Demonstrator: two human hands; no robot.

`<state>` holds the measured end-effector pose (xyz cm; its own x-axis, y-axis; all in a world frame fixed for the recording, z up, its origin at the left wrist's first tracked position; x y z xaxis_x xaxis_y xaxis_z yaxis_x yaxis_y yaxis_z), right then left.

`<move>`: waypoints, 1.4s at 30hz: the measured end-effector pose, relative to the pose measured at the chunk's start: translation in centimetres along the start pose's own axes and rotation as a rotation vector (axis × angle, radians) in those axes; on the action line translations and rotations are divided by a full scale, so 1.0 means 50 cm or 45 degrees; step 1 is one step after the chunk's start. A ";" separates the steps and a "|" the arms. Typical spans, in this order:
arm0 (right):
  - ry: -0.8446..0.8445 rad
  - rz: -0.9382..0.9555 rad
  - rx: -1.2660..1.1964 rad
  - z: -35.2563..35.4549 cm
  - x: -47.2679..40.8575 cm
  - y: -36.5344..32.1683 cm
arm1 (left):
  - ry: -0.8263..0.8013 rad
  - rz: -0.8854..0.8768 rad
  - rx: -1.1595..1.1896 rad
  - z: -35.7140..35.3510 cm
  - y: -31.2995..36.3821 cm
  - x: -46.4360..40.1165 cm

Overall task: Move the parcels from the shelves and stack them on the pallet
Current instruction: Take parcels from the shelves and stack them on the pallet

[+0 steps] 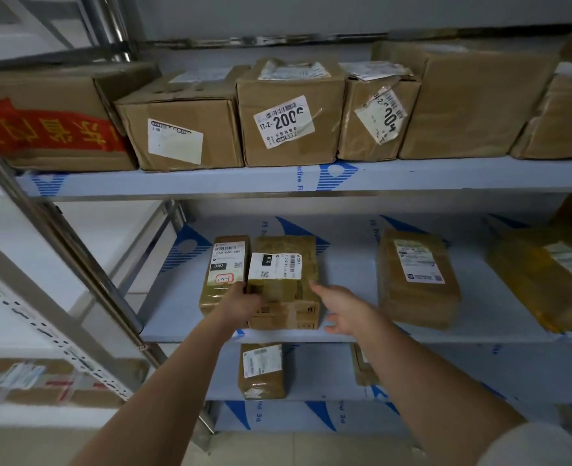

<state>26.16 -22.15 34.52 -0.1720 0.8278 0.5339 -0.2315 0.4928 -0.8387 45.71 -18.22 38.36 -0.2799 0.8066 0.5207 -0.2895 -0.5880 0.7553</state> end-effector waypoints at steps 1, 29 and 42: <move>-0.030 -0.014 0.027 -0.004 -0.008 0.003 | -0.016 -0.004 -0.041 -0.002 0.000 -0.006; -0.276 -0.020 -0.176 0.011 -0.057 0.071 | 0.300 0.057 -0.360 -0.039 -0.010 -0.002; -0.152 0.255 -0.329 -0.002 0.090 -0.007 | 0.310 0.012 0.677 0.010 -0.059 0.124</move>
<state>25.57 -18.58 37.19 -0.3036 0.8854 0.3520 0.0658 0.3881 -0.9193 45.29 -11.47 39.58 -0.5010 0.7273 0.4691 0.1958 -0.4327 0.8800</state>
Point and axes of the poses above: each hand's wrist, its own x-axis away from the middle knuckle, its own z-axis out of the back of the hand, y = z × x, the point moved 9 cm from there along -x, towards the middle knuckle, and after that the axes turned 11 degrees about z, right-handed, at the moved point
